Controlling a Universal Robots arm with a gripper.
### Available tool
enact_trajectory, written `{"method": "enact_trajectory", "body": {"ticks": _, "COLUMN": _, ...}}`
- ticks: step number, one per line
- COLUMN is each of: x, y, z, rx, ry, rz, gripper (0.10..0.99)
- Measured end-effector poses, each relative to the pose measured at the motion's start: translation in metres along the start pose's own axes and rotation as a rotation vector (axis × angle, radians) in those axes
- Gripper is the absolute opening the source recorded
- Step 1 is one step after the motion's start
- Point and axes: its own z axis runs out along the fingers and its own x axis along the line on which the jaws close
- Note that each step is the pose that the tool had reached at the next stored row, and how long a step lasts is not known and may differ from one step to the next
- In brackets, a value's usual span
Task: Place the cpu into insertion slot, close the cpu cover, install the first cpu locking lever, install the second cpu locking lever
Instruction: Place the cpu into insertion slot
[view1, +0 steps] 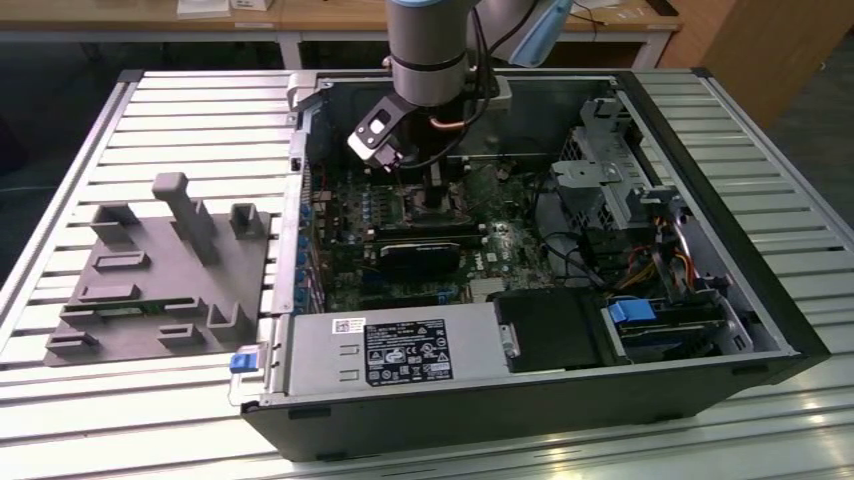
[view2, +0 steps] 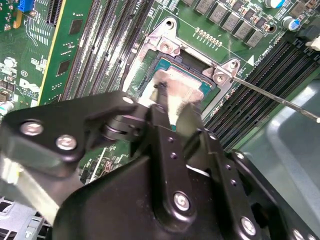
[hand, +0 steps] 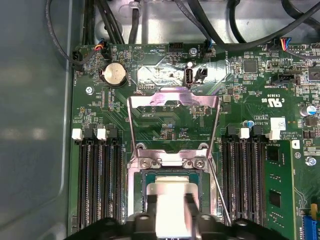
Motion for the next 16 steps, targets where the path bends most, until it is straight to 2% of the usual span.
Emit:
{"method": "enact_trajectory", "body": {"ticks": 1, "x": 0.0, "y": 0.0, "z": 0.0, "rx": 0.0, "ry": 0.0, "rz": 0.0, "gripper": 0.353}}
{"method": "enact_trajectory", "body": {"ticks": 3, "x": 0.0, "y": 0.0, "z": 0.0, "rx": 0.0, "ry": 0.0, "rz": 0.0, "gripper": 0.235}}
{"method": "enact_trajectory", "body": {"ticks": 4, "x": 0.0, "y": 0.0, "z": 0.0, "rx": 0.0, "ry": 0.0, "rz": 0.0, "gripper": 0.235}}
{"method": "enact_trajectory", "body": {"ticks": 6, "x": 0.0, "y": 0.0, "z": 0.0, "rx": 0.0, "ry": -0.0001, "rz": 0.0, "gripper": 0.122}}
{"method": "enact_trajectory", "body": {"ticks": 7, "x": 0.0, "y": 0.0, "z": 0.0, "rx": 0.0, "ry": 0.0, "rz": 0.0, "gripper": 0.102}}
{"method": "enact_trajectory", "body": {"ticks": 12, "x": -0.0001, "y": 0.0001, "z": -0.0015, "rx": 0.0, "ry": -0.0003, "rz": 0.0, "gripper": 0.102}}
{"method": "enact_trajectory", "body": {"ticks": 16, "x": 0.0003, "y": 0.0011, "z": -0.0127, "rx": 0.0, "ry": -0.0002, "rz": 0.0, "gripper": 0.102}}
